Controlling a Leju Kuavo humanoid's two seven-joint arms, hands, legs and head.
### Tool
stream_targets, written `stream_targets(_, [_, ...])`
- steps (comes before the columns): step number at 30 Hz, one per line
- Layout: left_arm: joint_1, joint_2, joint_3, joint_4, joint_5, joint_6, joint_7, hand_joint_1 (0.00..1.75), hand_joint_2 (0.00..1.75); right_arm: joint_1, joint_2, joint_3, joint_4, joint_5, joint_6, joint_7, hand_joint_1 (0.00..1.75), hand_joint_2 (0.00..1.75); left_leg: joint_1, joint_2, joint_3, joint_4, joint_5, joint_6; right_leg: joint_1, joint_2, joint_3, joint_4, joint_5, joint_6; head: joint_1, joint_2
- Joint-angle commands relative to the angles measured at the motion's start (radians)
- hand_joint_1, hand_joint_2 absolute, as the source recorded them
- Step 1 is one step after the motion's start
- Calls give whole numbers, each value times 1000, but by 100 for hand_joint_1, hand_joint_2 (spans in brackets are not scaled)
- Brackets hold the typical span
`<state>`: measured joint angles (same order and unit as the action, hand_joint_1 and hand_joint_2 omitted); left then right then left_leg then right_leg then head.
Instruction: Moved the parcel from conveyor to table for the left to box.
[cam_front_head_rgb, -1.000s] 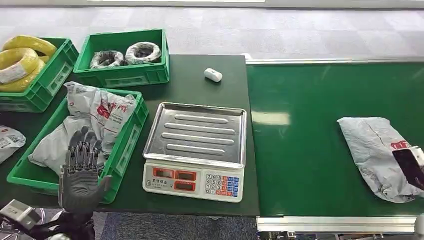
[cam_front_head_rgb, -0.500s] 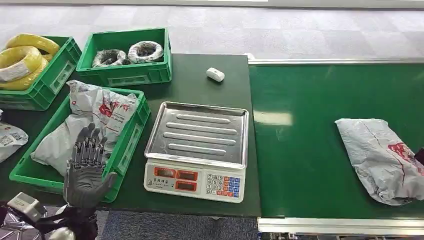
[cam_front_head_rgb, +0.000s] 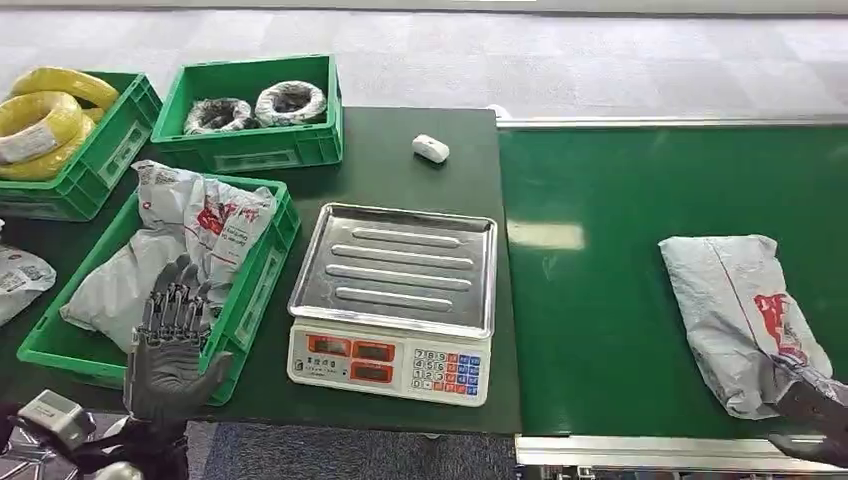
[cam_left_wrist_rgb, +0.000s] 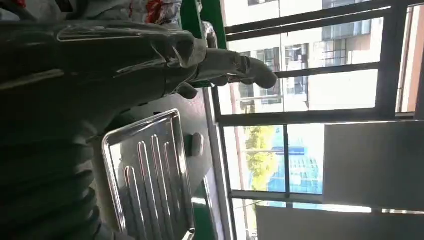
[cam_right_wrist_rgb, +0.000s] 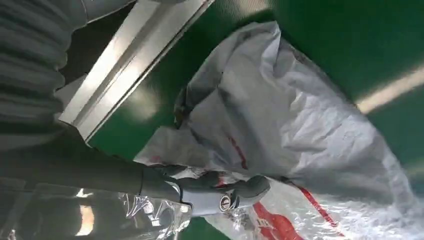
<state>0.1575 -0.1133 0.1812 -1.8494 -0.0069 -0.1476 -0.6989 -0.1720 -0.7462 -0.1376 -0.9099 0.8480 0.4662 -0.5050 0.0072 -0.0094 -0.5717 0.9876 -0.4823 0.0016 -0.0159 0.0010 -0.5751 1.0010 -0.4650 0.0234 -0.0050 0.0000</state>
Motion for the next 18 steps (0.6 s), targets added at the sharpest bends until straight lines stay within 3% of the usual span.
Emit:
stream_targets(1, [48, 25, 1, -28, 1, 32, 1, 0, 175, -41, -56, 403, -166, -106, -13, 19, 0, 175, 0, 9, 3, -1, -1, -1, 0, 8, 0, -1, 2, -1, 0, 0])
stream_targets(8, [63, 26, 2, -45, -7, 54, 1, 0, 175, -64, -95, 503, -276, -178, -35, 59, 0, 175, 0, 5, 6, -1, -1, 0, 0, 4, 2, -1, 1, -2, 0, 0])
stream_targets(9, [64, 25, 4, -47, -7, 59, 1, 0, 175, -81, -87, 512, -266, -191, -50, 56, 63, 175, 0, 6, 7, -1, -1, 0, 1, 5, 3, -2, 1, -2, 0, 0])
stream_targets(10, [64, 26, 3, -47, -6, 61, 1, 0, 175, -93, -85, 529, -256, -195, -58, 57, 175, 175, 0, 3, 5, -1, 0, 0, 0, 3, 1, -1, 1, -1, -1, 0])
stream_targets(18, [45, 29, 7, -31, 3, 63, 1, 0, 175, -82, -92, 558, -270, -211, -91, 60, 175, 175, 0, 2, 6, -1, 0, 0, 0, 2, 3, -2, 1, -1, 0, 0])
